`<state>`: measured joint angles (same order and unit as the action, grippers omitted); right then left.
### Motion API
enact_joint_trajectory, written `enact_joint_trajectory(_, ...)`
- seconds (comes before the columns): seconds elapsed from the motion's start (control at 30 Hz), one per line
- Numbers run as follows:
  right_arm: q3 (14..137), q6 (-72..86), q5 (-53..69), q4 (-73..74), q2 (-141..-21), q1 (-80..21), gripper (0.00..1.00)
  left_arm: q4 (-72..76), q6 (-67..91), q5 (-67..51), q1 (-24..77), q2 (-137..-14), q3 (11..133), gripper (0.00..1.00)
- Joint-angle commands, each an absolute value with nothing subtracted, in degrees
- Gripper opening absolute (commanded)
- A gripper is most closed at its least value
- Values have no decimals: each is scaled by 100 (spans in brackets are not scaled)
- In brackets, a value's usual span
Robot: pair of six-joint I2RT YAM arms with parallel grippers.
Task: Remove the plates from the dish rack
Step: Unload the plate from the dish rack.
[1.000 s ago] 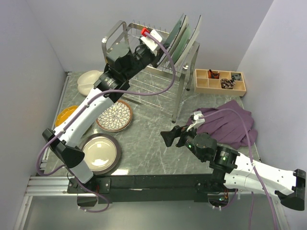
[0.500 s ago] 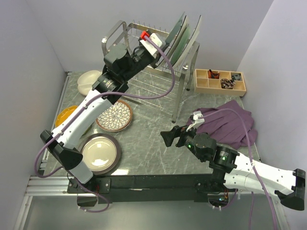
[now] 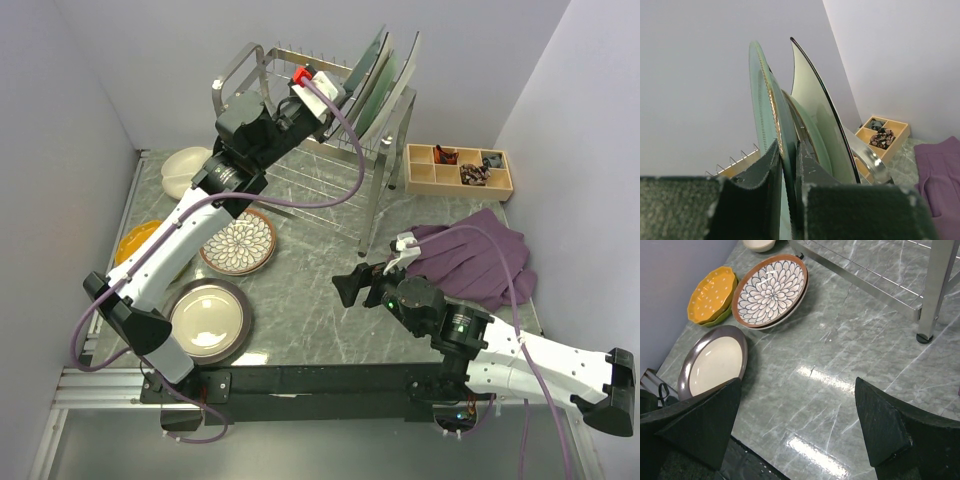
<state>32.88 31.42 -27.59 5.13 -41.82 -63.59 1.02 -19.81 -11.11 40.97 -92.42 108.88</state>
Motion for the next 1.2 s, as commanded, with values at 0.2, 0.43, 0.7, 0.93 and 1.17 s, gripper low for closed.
enact_joint_trajectory(0.2, 3498, 3050, -2865, 308, -4201, -6328, 100, 1713, -1961, -1222, 4096, -8658, 11101, 1)
enact_joint_trajectory(0.43, 3498, 3032, -2891, 316, -4210, -6328, 100, 1898, -1468, -1064, 4096, -8692, 11057, 1)
enact_joint_trajectory(0.7, 3480, 3032, -2856, 290, -4166, -6337, 99, 1758, -1835, -1266, 4096, -8754, 11022, 1)
enact_joint_trajectory(0.93, 3498, 3032, -2856, 299, -4219, -6337, 99, 1610, -2794, -1011, 4122, -8789, 10713, 1)
enact_joint_trajectory(1.17, 3498, 3024, -2865, 299, -4254, -6337, 99, 1389, -3743, -677, 4271, -8701, 10626, 1)
